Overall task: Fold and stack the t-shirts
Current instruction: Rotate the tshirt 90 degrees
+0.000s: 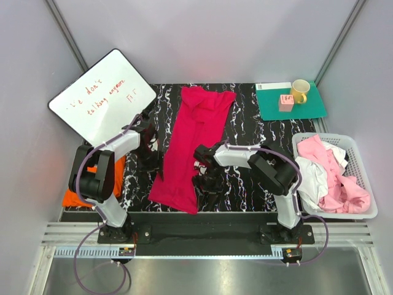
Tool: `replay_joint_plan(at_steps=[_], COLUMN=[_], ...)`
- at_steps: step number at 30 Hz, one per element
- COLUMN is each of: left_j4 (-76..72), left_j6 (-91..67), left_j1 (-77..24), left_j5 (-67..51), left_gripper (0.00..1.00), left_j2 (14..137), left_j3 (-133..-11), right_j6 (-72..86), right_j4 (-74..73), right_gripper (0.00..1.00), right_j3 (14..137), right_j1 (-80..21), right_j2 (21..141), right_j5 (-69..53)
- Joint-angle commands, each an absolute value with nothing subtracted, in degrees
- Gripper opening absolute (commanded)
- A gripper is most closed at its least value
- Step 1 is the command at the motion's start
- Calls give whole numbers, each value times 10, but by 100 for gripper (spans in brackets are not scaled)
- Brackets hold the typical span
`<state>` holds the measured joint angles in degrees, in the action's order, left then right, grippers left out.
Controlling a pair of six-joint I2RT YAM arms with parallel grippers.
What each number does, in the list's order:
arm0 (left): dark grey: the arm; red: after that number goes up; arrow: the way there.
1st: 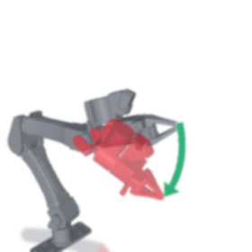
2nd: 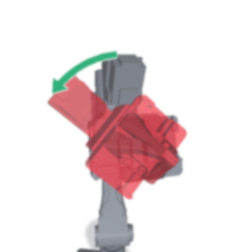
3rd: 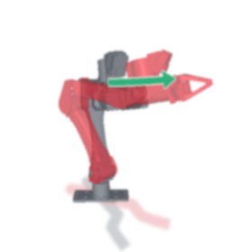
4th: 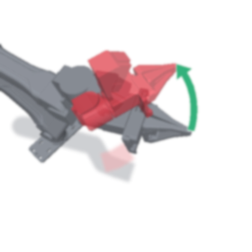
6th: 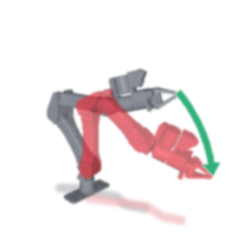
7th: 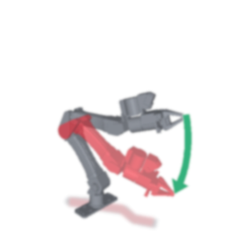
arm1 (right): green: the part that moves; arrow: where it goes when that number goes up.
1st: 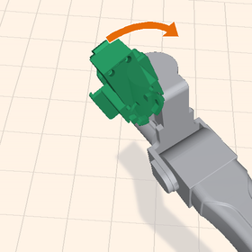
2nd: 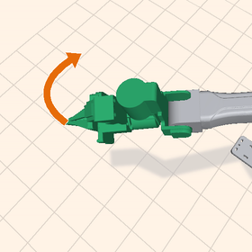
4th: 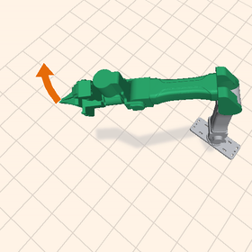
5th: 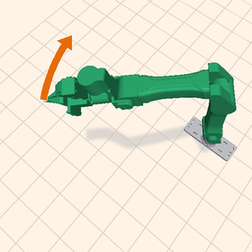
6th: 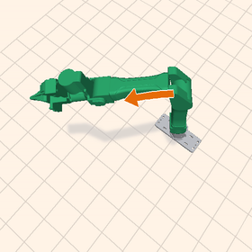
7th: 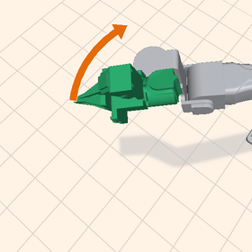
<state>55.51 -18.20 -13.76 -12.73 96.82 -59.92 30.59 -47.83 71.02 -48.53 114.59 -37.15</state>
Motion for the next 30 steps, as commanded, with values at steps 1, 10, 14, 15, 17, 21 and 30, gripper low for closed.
replay_joint_plan(at_steps=[1,10,14,15,17,21,30], left_j4=[545,545,545,544,544,546,553], left_j6=[-174,-169,-165,-165,-165,-158,-150], left_j1=[-134,-134,-134,-134,-134,-134,-134], left_j5=[-134,-135,-134,-134,-134,-134,-151], left_gripper=[66,63,62,62,62,62,62], left_j2=[958,962,966,964,963,962,952], left_j3=[-599,-604,-605,-605,-606,-611,-631], right_j6=[294,294,298,296,294,294,312], right_j4=[-484,-484,-488,-491,-495,-526,-559], right_gripper=[59,56,33,28,12,0,0], right_j3=[744,818,825,824,824,817,689], right_j1=[-511,-535,-536,-536,-536,-536,-536], right_j2=[1183,1258,1281,1289,1295,1293,1234], right_j5=[-374,-353,-344,-343,-334,-296,-225])
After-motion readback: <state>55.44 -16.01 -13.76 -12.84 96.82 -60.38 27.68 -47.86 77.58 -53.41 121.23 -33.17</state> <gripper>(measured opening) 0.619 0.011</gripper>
